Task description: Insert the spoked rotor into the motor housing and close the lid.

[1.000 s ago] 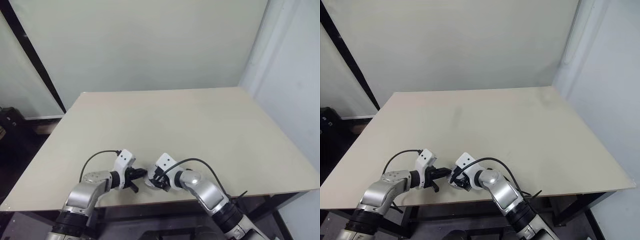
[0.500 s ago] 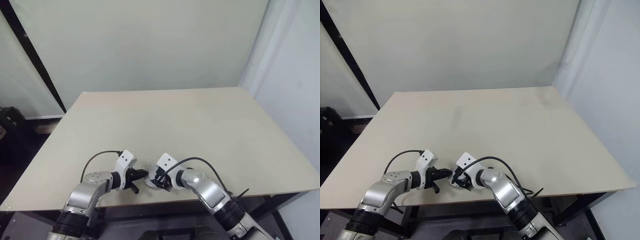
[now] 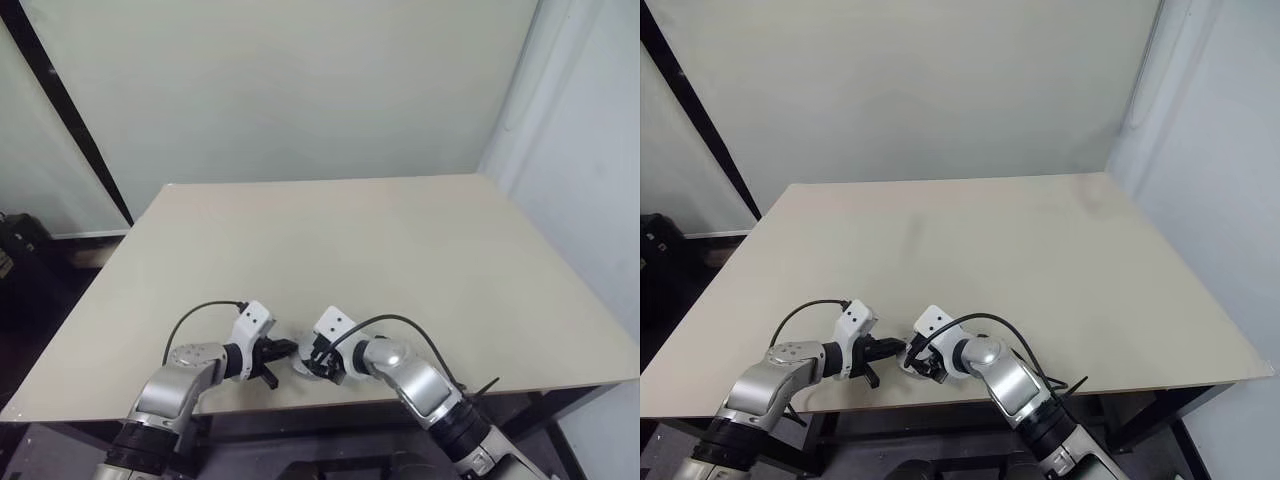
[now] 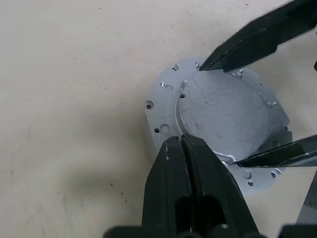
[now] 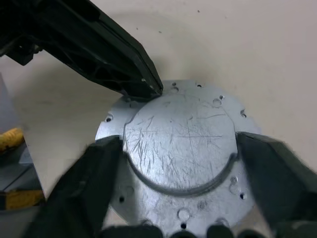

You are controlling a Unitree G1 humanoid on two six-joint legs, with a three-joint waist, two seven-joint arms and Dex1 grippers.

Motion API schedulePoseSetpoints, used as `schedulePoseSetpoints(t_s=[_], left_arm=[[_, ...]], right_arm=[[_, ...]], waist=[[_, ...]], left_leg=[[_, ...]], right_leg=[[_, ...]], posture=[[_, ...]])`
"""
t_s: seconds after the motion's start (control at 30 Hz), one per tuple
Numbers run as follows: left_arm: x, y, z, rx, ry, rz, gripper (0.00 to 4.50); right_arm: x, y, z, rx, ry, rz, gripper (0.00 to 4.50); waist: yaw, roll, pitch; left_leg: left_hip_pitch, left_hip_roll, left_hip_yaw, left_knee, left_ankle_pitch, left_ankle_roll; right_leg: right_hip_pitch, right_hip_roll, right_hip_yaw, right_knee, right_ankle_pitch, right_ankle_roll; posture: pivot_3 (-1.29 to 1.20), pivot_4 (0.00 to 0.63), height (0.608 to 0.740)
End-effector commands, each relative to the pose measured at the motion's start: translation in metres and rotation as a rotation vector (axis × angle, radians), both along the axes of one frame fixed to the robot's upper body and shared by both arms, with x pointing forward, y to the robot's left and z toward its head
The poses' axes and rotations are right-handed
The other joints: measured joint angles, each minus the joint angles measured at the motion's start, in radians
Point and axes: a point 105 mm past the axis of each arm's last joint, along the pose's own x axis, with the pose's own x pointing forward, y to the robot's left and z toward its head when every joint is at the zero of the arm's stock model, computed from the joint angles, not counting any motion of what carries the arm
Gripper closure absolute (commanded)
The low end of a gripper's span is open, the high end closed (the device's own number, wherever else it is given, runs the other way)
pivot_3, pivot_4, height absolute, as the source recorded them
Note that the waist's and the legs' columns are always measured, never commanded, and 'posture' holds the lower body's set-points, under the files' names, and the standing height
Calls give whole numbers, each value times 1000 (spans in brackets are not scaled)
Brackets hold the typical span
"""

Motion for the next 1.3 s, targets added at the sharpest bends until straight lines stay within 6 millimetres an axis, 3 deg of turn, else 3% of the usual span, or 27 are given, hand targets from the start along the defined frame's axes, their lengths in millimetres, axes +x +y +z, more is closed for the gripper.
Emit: schedulePoseSetpoints(t_s=[0.03,0.2,0.33,0.63,0.97,1.3], left_arm=[[-4,-5,-4,16,16,-30,4500],[-3,-7,-4,18,14,-36,4500],[-3,-8,-5,18,13,-41,4500],[-2,-11,-5,14,10,-52,4500],[-2,-11,-4,10,6,-58,4500],[-3,-11,-3,9,5,-53,4500]], right_arm=[[-4,1,5,43,42,-2,22],[4,-1,25,176,78,-83,22],[16,-15,34,280,177,-220,22],[25,-57,20,407,497,-441,22],[6,-35,8,581,864,-431,22],[11,-14,8,722,1008,-458,22]], waist=[[0,0,0],[0,0,0],[1,0,0],[0,1,1],[0,3,1],[-1,4,1]], left_leg=[[0,0,0,0,0,0],[0,0,0,0,0,0],[-1,0,0,0,0,0],[-1,0,0,0,0,0],[-1,0,0,0,0,0],[-1,0,0,0,0,0]], right_leg=[[0,0,0,0,0,0],[0,0,0,0,0,0],[0,0,0,0,0,0],[0,0,0,0,0,0],[0,0,0,0,0,0],[0,0,0,0,0,0]], posture=[[0,0,740],[0,0,740],[0,0,740],[0,0,740],[0,0,740],[0,0,740]])
